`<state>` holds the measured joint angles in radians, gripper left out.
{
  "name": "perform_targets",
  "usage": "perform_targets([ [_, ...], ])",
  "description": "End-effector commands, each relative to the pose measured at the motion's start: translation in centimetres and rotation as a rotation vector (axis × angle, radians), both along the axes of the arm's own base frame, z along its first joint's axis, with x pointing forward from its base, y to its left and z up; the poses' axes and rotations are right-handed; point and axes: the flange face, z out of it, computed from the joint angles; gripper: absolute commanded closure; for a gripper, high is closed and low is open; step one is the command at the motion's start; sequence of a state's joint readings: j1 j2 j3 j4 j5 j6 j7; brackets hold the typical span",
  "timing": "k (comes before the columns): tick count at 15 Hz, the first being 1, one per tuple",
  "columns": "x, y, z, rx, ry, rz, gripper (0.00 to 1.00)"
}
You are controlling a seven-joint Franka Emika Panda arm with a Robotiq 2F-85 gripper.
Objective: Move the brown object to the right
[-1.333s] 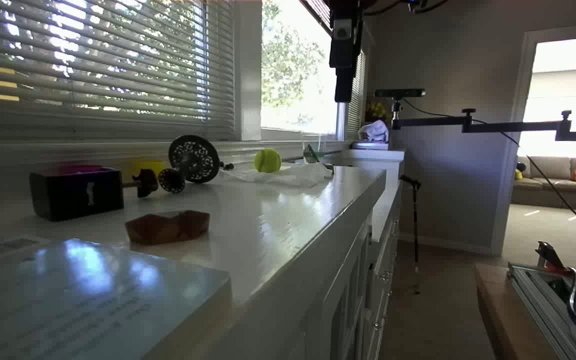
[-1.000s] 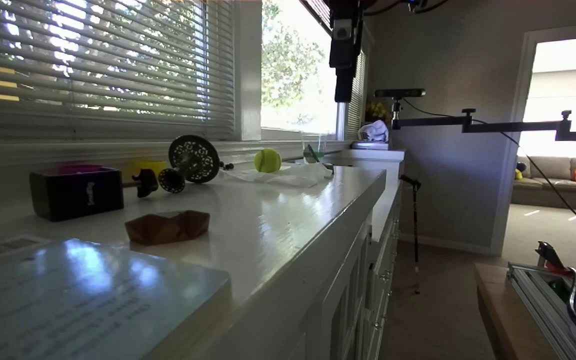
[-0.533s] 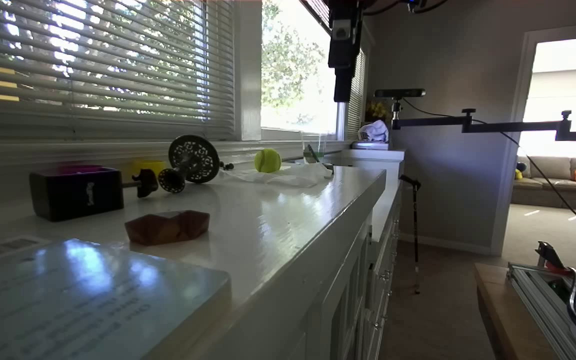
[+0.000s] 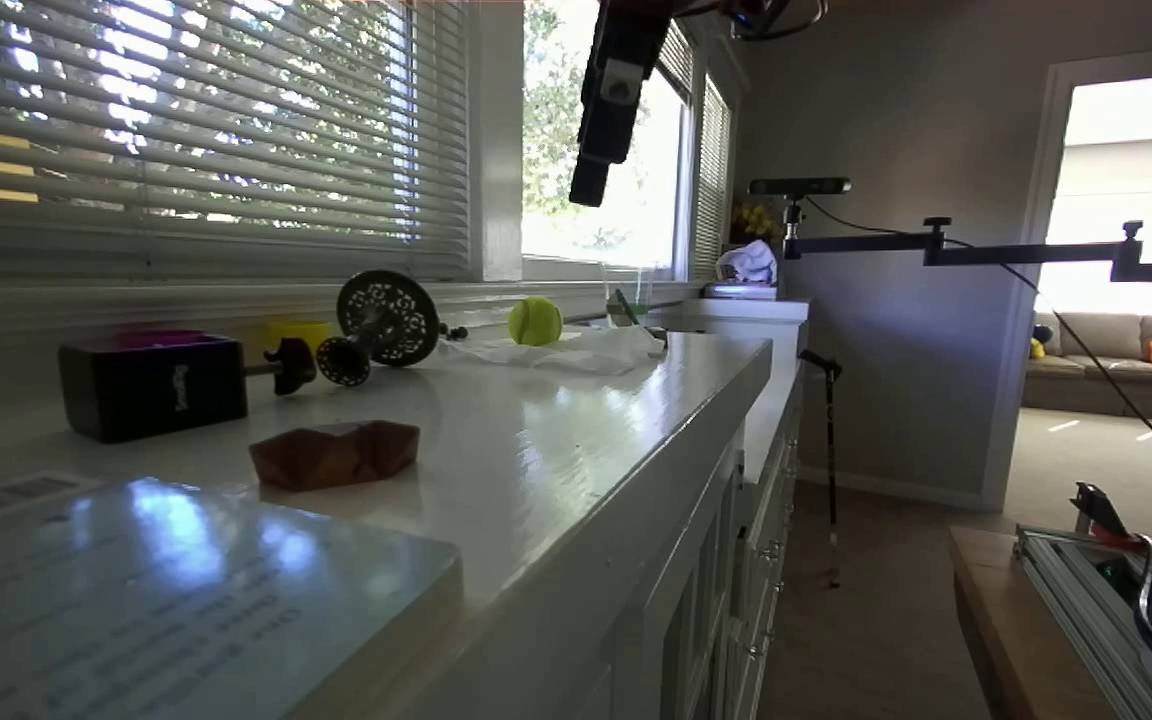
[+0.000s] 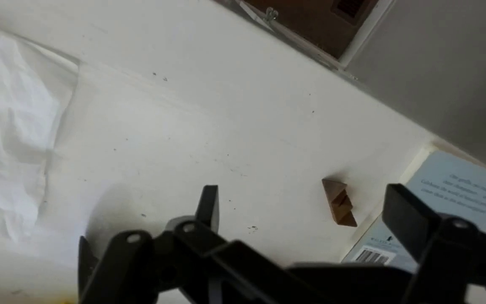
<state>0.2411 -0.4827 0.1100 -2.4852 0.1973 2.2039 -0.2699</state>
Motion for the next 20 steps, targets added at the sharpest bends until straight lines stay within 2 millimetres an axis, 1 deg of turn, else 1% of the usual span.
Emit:
perform_targets([
  [1, 1.0, 3.3, -1.7, -0.054, -0.044, 0.185, 0.0],
  [4, 1.6, 6.3, -3.7, -0.077, -0.087, 0.29, 0.0],
  [7, 2.4, 8.1, -5.6, -0.095, -0.133, 0.324, 0.0],
  [10, 3.7, 9.6, -7.4, -0.098, -0.182, 0.335, 0.0],
  [12, 4.3, 10.6, -7.8, -0.094, -0.21, 0.344, 0.0],
  [14, 4.6, 11.5, -7.9, -0.096, -0.23, 0.361, 0.0],
  [17, 4.5, 12.6, -8.0, -0.098, -0.236, 0.387, 0.0],
  [20, 4.3, 13.2, -8.6, -0.114, -0.227, 0.407, 0.0],
])
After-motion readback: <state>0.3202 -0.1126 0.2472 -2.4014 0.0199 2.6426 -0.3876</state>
